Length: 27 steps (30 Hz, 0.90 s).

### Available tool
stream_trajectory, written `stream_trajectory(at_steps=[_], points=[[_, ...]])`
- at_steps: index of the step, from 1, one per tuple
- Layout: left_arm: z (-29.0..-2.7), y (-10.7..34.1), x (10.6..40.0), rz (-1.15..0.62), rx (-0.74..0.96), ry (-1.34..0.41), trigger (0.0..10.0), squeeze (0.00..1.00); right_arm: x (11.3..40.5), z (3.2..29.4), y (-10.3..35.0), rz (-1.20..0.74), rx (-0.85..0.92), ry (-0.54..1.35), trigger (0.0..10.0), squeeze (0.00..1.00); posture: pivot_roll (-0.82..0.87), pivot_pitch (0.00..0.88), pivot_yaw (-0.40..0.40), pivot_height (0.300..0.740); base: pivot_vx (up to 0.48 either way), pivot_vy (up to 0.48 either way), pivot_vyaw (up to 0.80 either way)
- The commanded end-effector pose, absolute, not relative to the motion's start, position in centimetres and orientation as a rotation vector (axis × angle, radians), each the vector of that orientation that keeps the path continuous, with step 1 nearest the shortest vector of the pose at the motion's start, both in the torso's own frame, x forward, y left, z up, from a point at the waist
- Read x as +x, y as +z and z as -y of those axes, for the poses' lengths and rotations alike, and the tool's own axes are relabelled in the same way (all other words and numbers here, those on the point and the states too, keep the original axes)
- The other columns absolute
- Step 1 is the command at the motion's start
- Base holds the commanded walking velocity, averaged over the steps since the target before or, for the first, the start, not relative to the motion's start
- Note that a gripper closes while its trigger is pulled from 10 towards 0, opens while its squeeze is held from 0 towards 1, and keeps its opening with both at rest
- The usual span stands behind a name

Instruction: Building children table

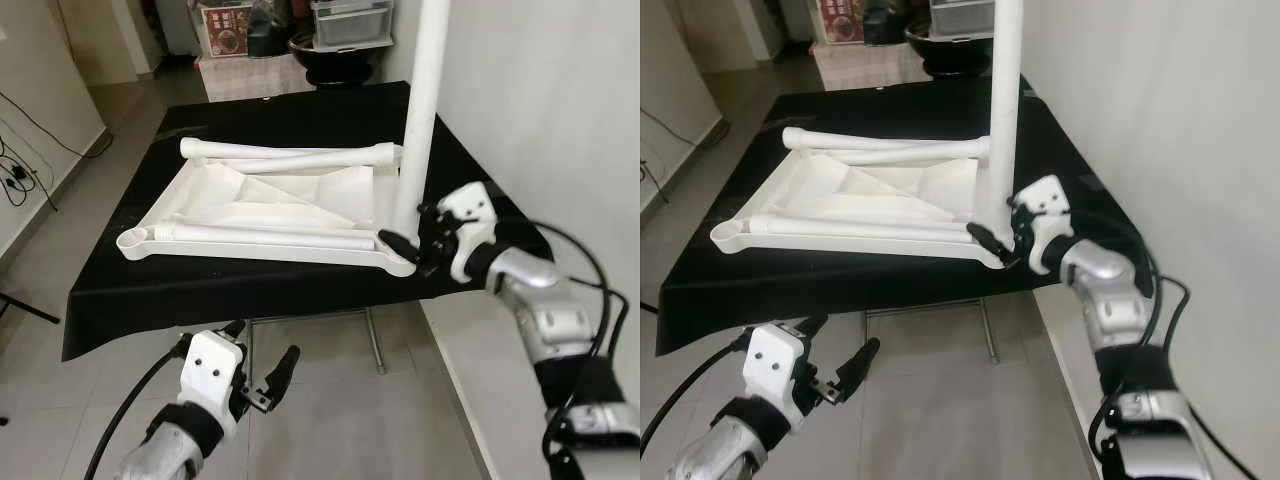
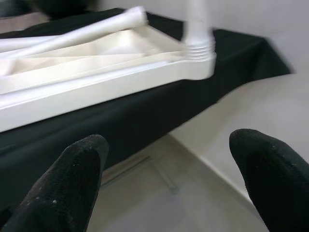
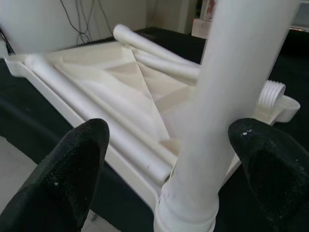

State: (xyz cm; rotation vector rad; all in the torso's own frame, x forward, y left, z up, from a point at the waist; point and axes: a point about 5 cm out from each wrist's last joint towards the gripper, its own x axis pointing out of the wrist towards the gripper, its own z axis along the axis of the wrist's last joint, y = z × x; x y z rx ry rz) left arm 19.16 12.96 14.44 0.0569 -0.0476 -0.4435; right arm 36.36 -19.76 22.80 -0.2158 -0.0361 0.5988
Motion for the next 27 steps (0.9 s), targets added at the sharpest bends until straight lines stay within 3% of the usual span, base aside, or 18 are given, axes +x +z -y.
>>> stream_trajectory(at_steps=[1,5,22,23,27], points=[[-13.0,14.6,18.9,0.053,0.060,-0.462,10.0,0.00,36.5,19.3,23.1,0.055,-0.200,0.629,10.0,0.00,0.06,0.111,0.041,0.740,0.000,0.000,0.00],[-12.5,15.0,18.3,0.067,0.057,-0.499,10.0,0.00,38.1,18.3,25.2,0.099,-0.137,0.674,10.0,0.00,0.09,0.144,0.031,0.740,0.000,0.000,0.00],[-12.5,16.0,16.5,0.073,0.017,-0.486,10.0,0.00,39.9,15.4,24.9,0.018,-0.173,0.745,10.0,0.00,0.13,0.213,0.017,0.740,0.000,0.000,0.00],[-12.5,16.1,16.3,0.073,0.020,-0.483,10.0,0.00,40.0,15.3,24.7,0.002,-0.183,0.748,0.0,0.00,0.13,0.217,0.015,0.740,0.000,0.000,0.00],[-12.4,16.2,16.1,0.071,0.020,-0.480,10.0,0.00,40.1,15.7,24.6,-0.020,-0.203,0.753,0.0,0.00,0.13,0.226,0.014,0.740,0.000,0.000,0.00]])
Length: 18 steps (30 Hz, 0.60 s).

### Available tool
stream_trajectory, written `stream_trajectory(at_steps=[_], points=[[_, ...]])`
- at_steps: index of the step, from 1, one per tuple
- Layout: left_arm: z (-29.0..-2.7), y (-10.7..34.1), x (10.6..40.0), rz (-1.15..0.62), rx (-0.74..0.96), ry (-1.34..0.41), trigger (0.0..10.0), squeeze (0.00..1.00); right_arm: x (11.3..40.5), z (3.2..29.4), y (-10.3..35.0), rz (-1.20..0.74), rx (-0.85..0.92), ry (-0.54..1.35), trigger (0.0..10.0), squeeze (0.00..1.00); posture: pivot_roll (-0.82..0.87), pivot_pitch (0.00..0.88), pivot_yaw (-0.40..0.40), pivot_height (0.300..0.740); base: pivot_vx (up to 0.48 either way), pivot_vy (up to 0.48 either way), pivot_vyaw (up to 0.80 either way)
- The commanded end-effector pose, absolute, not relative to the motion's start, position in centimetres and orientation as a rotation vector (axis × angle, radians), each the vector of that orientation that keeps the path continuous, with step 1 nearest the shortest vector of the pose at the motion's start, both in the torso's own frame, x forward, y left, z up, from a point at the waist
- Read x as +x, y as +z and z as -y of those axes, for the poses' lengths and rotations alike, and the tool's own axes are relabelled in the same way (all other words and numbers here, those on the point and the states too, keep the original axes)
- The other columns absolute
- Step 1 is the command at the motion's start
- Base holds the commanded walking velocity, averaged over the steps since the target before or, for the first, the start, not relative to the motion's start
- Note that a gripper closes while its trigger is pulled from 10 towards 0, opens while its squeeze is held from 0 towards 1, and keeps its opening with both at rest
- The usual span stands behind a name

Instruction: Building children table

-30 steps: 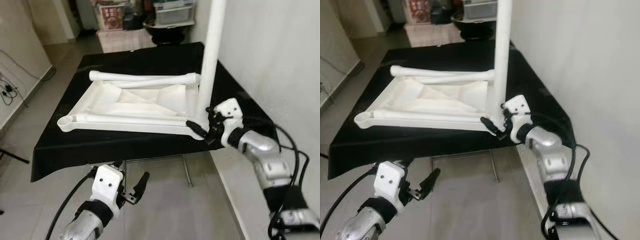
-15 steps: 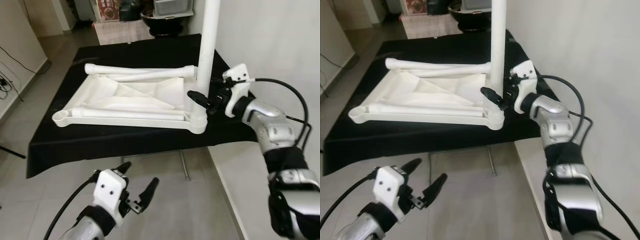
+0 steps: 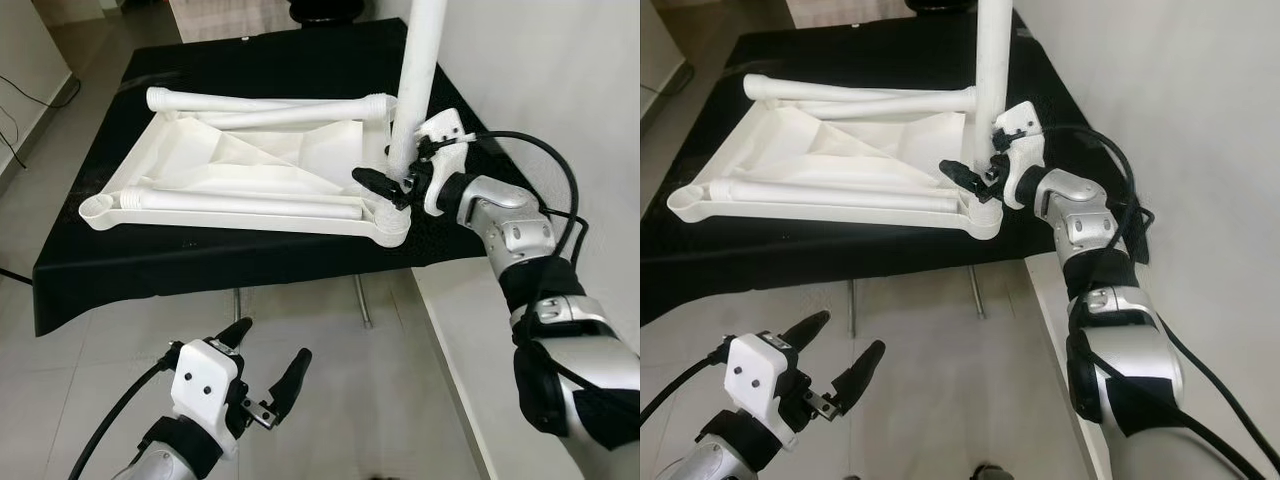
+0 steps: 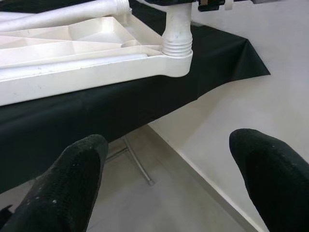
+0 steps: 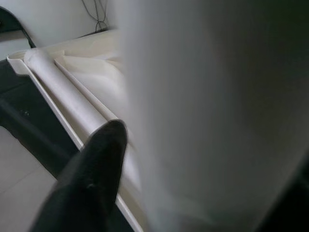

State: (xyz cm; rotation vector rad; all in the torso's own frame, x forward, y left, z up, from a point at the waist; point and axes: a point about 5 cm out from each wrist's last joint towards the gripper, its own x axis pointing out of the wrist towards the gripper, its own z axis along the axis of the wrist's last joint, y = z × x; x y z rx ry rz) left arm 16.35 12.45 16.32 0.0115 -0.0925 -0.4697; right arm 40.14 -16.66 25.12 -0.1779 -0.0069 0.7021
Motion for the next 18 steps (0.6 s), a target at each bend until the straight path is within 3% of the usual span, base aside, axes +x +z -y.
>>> stream_trajectory(at_steps=[1,11,12,13,15,18], points=[[-12.4,16.3,16.0,0.070,0.016,-0.478,10.0,0.00,40.2,16.2,24.7,-0.027,-0.210,0.748,0.0,0.00,0.12,0.229,0.013,0.740,0.000,0.000,0.00],[-12.6,16.1,16.3,0.064,0.023,-0.456,10.0,0.00,40.1,16.4,23.7,-0.061,-0.208,0.694,0.0,0.00,0.10,0.225,0.012,0.740,0.000,0.000,0.00],[-12.7,16.0,16.5,0.064,0.026,-0.434,10.0,0.00,40.0,16.4,22.5,-0.093,-0.191,0.568,0.0,0.00,0.09,0.224,0.010,0.740,0.000,0.000,0.00],[-12.7,16.0,16.5,0.064,0.026,-0.434,10.0,0.00,40.0,16.4,22.5,-0.093,-0.191,0.568,0.0,0.00,0.09,0.224,0.010,0.740,0.000,0.000,0.00],[-13.0,15.9,16.8,0.066,0.045,-0.389,10.0,0.00,36.7,15.1,18.6,-0.158,-0.150,0.254,0.0,0.00,0.07,0.221,0.003,0.740,0.000,0.000,0.00],[-13.1,15.9,17.0,0.067,0.058,-0.377,10.0,0.00,34.8,13.6,17.7,-0.172,-0.118,0.192,0.0,0.00,0.08,0.216,0.013,0.740,0.000,0.000,0.00]])
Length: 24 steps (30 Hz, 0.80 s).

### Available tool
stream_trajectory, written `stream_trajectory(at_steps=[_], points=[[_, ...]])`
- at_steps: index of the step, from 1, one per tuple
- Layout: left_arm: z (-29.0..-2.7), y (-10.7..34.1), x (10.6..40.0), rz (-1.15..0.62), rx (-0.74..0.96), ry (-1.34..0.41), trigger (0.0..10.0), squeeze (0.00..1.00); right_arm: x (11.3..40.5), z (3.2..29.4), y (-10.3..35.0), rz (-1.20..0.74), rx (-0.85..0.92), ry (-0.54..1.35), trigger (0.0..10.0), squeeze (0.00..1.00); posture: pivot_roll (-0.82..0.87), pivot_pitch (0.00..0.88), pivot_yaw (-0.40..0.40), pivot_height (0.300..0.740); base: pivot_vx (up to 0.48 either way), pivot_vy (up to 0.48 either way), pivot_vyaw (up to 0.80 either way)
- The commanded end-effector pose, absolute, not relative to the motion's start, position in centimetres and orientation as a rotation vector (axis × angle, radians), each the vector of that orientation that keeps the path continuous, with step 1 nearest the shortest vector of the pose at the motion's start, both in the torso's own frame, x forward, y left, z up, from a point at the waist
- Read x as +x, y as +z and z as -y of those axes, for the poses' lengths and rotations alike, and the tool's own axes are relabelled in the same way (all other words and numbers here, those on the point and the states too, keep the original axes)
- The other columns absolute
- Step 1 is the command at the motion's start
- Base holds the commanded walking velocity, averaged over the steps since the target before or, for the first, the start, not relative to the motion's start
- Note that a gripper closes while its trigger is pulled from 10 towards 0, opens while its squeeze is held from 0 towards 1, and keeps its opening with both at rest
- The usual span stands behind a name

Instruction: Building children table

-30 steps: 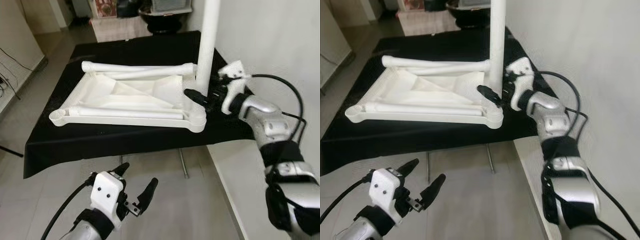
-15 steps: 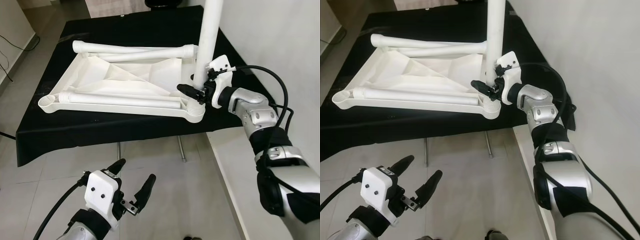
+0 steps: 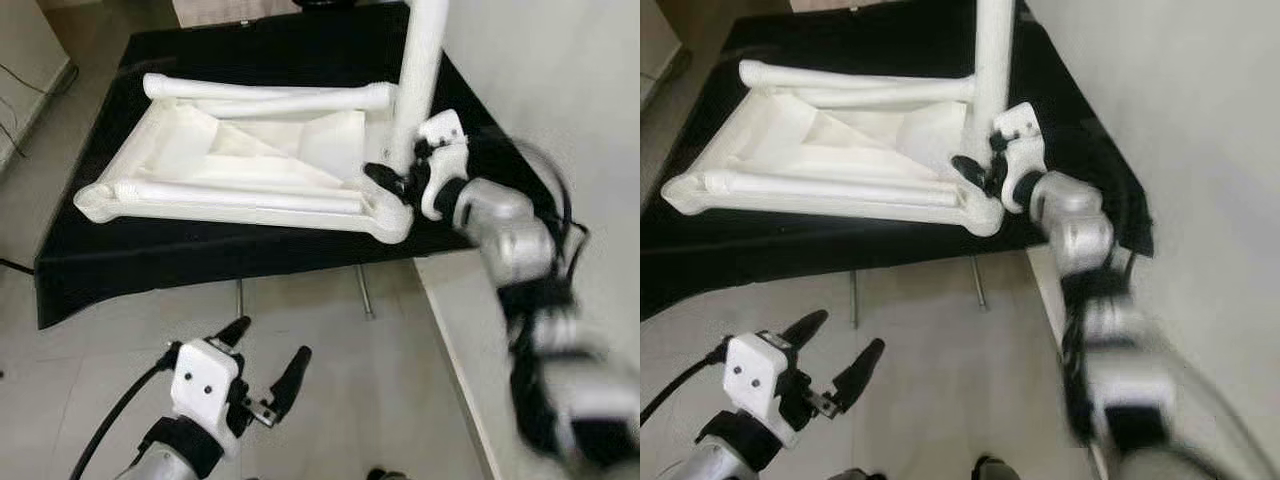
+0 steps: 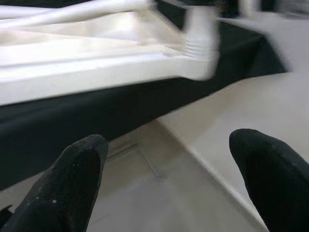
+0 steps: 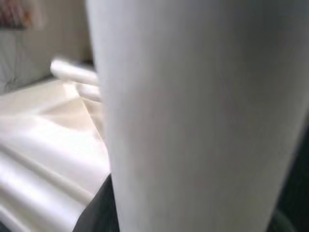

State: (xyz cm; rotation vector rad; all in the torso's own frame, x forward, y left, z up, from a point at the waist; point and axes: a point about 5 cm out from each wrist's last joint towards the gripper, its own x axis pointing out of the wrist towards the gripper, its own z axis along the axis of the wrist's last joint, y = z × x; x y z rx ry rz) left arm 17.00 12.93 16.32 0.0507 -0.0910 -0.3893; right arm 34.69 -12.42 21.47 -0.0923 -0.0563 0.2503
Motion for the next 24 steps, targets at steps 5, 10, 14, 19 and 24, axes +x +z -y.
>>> stream_trajectory(at_steps=[5,10,14,19,24], points=[[-13.3,15.6,17.4,0.060,0.082,-0.362,10.0,0.00,33.7,9.5,17.8,-0.151,-0.031,0.214,0.0,0.00,0.06,0.185,0.028,0.740,0.000,0.000,0.00],[-13.4,15.1,18.1,0.048,0.098,-0.354,10.0,0.00,35.0,5.5,18.6,-0.104,0.068,0.360,10.0,0.00,0.07,0.149,0.026,0.740,0.000,0.000,0.00],[-13.4,14.9,18.2,0.046,0.105,-0.347,10.0,0.00,34.5,4.8,19.7,-0.083,0.109,0.414,10.0,0.00,0.07,0.141,0.023,0.740,0.000,0.000,0.00],[-13.3,14.7,18.5,0.041,0.109,-0.343,10.0,0.00,34.6,5.0,21.6,-0.006,0.099,0.551,10.0,1.00,0.07,0.123,0.016,0.740,0.000,0.000,0.00],[-13.2,14.6,18.6,0.041,0.109,-0.342,10.0,0.00,35.6,5.9,22.5,0.051,0.056,0.669,10.0,1.00,0.08,0.119,0.014,0.740,0.000,0.000,0.00]])
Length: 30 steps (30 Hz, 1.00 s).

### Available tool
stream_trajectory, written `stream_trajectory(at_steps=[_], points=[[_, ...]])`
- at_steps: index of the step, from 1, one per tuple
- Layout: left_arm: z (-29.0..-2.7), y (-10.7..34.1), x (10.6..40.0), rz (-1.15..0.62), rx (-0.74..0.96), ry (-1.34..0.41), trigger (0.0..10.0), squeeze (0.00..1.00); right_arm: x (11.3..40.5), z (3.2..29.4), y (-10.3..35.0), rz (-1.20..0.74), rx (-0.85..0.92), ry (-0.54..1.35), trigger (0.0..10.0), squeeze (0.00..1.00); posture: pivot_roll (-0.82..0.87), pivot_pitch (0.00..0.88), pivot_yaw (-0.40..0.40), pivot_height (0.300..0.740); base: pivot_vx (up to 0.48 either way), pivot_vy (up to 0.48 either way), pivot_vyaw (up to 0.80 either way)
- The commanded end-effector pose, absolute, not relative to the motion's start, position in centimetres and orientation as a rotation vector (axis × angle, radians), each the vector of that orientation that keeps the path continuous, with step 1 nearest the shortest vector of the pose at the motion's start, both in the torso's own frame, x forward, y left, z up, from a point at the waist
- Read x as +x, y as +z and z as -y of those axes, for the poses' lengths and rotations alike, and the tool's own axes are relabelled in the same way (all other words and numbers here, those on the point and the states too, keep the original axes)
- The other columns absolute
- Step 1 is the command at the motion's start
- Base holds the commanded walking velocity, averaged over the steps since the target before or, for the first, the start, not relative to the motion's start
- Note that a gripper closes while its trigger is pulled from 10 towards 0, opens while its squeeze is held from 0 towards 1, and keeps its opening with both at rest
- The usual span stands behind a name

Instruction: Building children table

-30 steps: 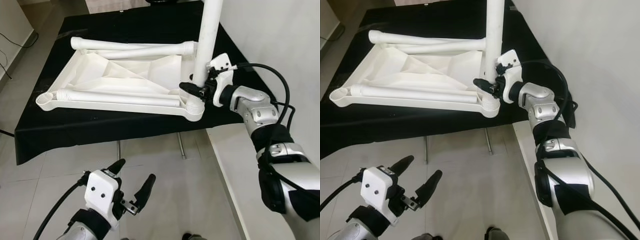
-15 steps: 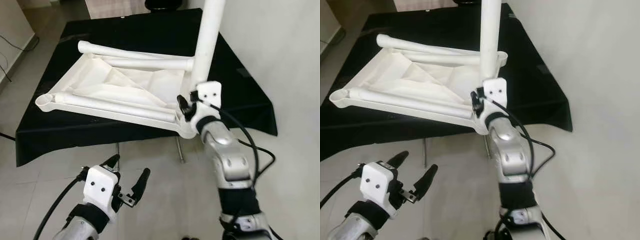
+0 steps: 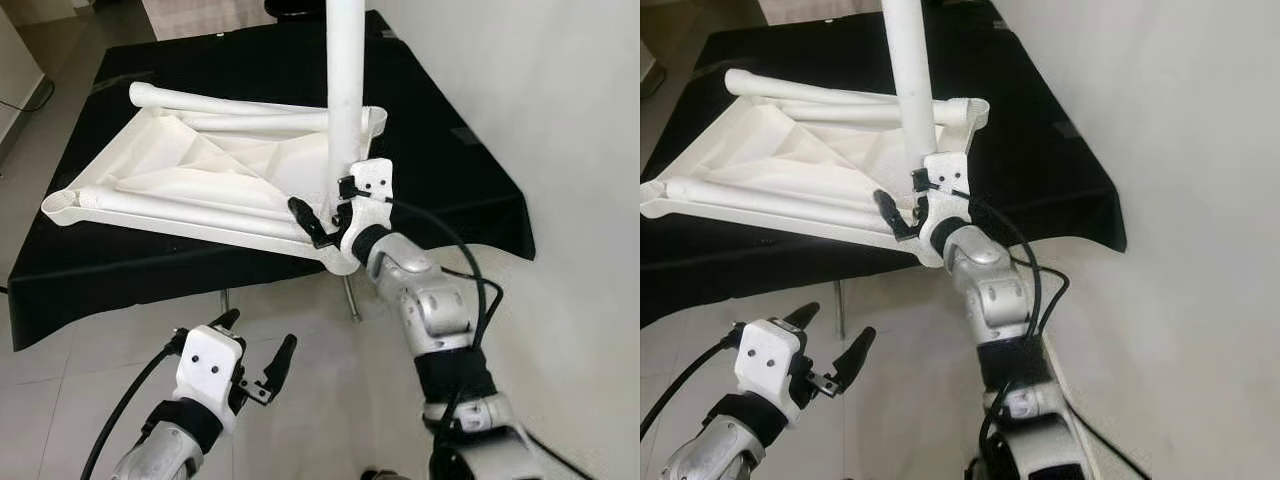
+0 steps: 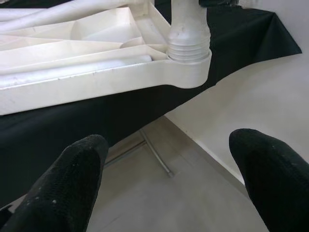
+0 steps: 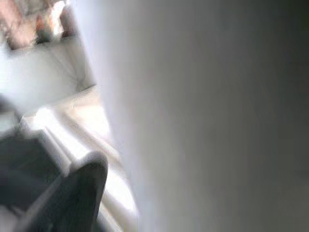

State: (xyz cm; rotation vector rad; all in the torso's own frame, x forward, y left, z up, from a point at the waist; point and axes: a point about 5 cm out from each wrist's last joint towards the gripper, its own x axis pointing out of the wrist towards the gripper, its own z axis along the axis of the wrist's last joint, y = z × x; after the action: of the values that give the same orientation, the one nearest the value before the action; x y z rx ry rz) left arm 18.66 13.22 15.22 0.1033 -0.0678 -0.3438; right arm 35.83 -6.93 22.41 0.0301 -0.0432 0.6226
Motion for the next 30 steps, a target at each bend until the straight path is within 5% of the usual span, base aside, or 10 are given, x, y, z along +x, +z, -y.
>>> stream_trajectory(at_steps=[1,11,12,13,30], points=[[-13.2,14.6,18.6,0.041,0.110,-0.341,10.0,0.00,36.0,6.4,22.5,0.054,0.024,0.700,10.0,0.00,0.08,0.119,0.012,0.740,0.000,0.000,0.00],[-13.0,14.7,17.9,0.039,0.109,-0.341,10.0,0.00,37.7,9.7,21.4,-0.057,-0.158,0.917,10.0,0.00,0.10,0.141,0.002,0.740,0.000,0.000,0.00],[-12.9,14.8,17.8,0.039,0.105,-0.341,10.0,0.00,37.8,10.0,21.4,-0.061,-0.173,0.925,8.1,0.00,0.11,0.159,0.002,0.740,0.000,0.000,0.00],[-12.9,14.9,17.6,0.038,0.101,-0.341,10.0,0.00,38.1,10.3,21.5,-0.064,-0.175,0.938,0.0,0.00,0.11,0.166,0.003,0.740,0.000,0.000,0.00],[-12.8,15.4,16.1,0.021,0.089,-0.347,10.0,0.00,39.1,11.8,21.5,-0.091,-0.151,0.887,0.0,0.00,0.12,0.234,0.009,0.740,0.000,0.000,0.00]])
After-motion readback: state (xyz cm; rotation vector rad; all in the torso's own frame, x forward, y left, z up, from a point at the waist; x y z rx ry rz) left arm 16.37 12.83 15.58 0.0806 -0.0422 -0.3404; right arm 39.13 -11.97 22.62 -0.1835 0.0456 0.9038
